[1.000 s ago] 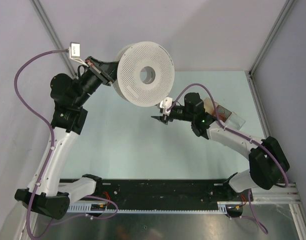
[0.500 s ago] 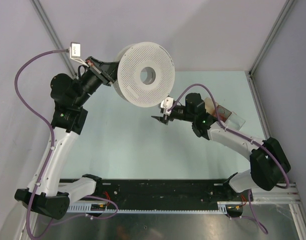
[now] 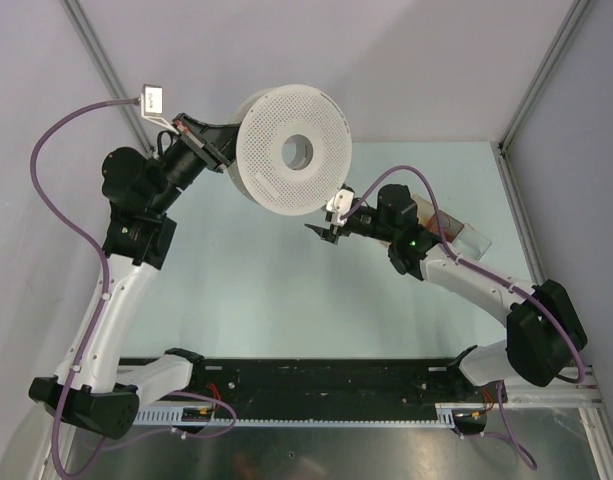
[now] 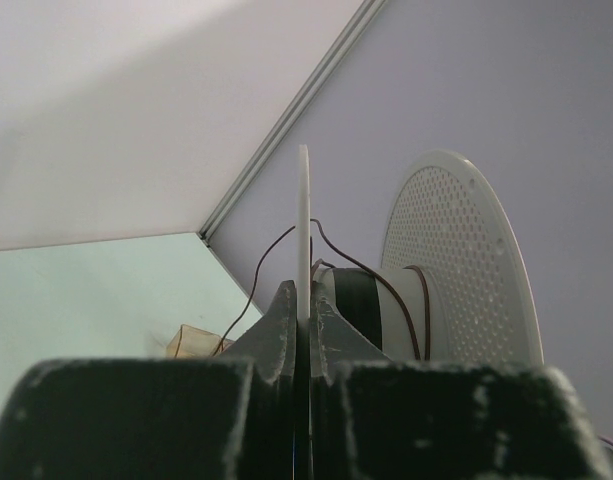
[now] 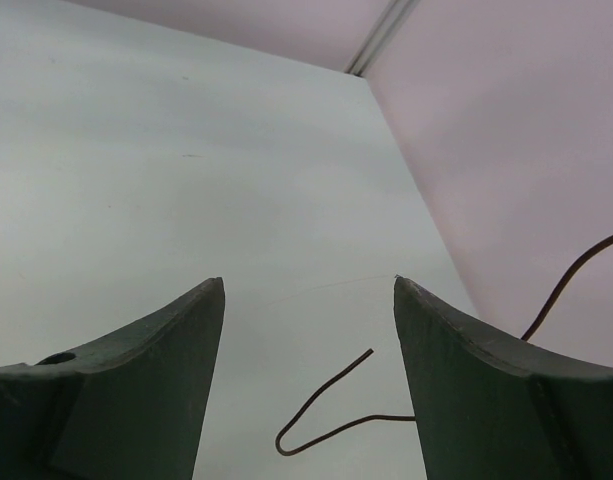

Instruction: Wrap the cables

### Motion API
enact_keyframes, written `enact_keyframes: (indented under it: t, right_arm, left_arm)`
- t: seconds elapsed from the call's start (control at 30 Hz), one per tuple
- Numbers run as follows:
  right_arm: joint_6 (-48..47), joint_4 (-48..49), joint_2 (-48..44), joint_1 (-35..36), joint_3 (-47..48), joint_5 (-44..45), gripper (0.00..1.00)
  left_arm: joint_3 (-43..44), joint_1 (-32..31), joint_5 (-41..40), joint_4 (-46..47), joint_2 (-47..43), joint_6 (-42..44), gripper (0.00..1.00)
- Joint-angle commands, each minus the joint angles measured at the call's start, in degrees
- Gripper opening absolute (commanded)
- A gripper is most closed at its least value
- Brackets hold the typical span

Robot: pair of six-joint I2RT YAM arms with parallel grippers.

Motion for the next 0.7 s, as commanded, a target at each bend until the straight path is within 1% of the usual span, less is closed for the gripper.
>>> enact_keyframes:
  t: [0.0,0.13,0.23,0.33,0.47,0.67]
  right_arm:
    - [-0.17,1.77,0.59,-0.66,0.09,2.74,0.73]
    - [-1.15,-0.74,1.30,-1.68,-0.05,2.31,0.71]
    - [-1.60,-1.73,1.41,-2.50,-0.61,1.65,0.68]
    - [-2.19,-2.75,1.18,-2.91,-0.94,1.06,0.61]
    - [-2.23,-2.76,1.24,-3.06,-1.21,0.77,0.47]
    - [-2.03,-0.31,2.48,-2.23,-1.23,1.17,0.44]
  left_arm:
    - [1.85,-0.38,0.08,5.63,-1.92,-0.94,0.00]
    - [1.75,-0.38,-0.22,5.56,-2.05,-0.82,0.00]
    - [1.58,-0.38,-0.31,5.59,-2.11,-0.78,0.00]
    - [1.41,-0.38,-0.46,5.60,-2.15,-0.77,0.00]
    - [1.13,-0.38,-0.78,5.54,-1.97,-0.86,0.00]
    - [1.02,-0.39,-0.77,5.53,-1.68,-1.59,0.00]
